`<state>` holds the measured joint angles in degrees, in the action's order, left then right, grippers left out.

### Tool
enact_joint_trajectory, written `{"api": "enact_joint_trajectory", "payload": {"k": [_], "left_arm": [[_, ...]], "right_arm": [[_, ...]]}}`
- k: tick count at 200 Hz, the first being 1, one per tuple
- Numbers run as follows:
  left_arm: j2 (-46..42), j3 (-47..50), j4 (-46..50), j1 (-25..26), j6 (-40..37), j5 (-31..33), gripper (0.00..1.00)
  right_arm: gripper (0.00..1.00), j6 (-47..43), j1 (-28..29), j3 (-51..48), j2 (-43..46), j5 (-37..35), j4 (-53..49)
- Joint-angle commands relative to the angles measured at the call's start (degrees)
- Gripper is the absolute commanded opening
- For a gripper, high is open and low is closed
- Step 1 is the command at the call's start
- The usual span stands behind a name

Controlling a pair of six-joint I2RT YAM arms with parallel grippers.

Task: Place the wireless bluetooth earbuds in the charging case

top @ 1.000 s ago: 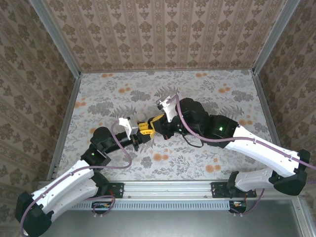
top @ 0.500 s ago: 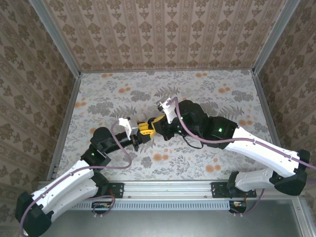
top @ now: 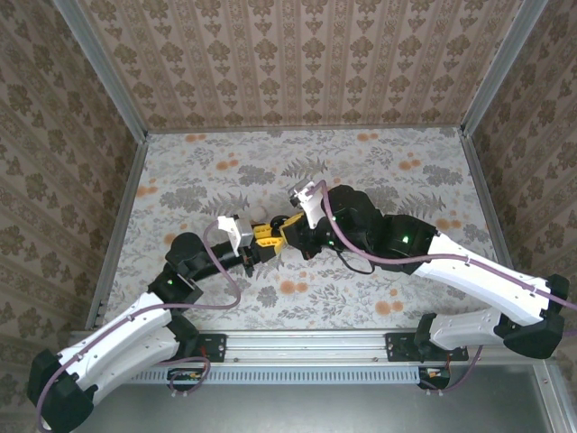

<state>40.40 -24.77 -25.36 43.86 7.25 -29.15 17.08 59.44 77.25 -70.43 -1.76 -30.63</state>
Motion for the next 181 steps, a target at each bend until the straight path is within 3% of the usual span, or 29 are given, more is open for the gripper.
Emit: {"api": "enact_joint_trajectory", "payload": {"k": [1, 86, 146, 181], "left_arm": [[-0.42, -0.44, -2.36, 0.09, -0.58, 0.41, 0.00], [0.03, -0.73, -1.63, 0.09, -0.46, 1.44, 0.00], [1.20, -0.33, -2.03, 0.06, 0.18, 2.73, 0.00], [2.90, -0.36, -3.53, 0.00, 1.26, 2.60, 0.00]], "right_arm": [[0.07, -1.10, 0.33, -0.23, -0.01, 0.56, -3.69], [0.11, 1.77, 0.77, 1.12, -4.68, 1.85, -5.76], [0.44, 5.62, -0.08, 5.19, -4.28, 0.75, -7.61], [0.54, 8.88, -2.16, 8.81, -3.84, 4.95, -8.55]]}}
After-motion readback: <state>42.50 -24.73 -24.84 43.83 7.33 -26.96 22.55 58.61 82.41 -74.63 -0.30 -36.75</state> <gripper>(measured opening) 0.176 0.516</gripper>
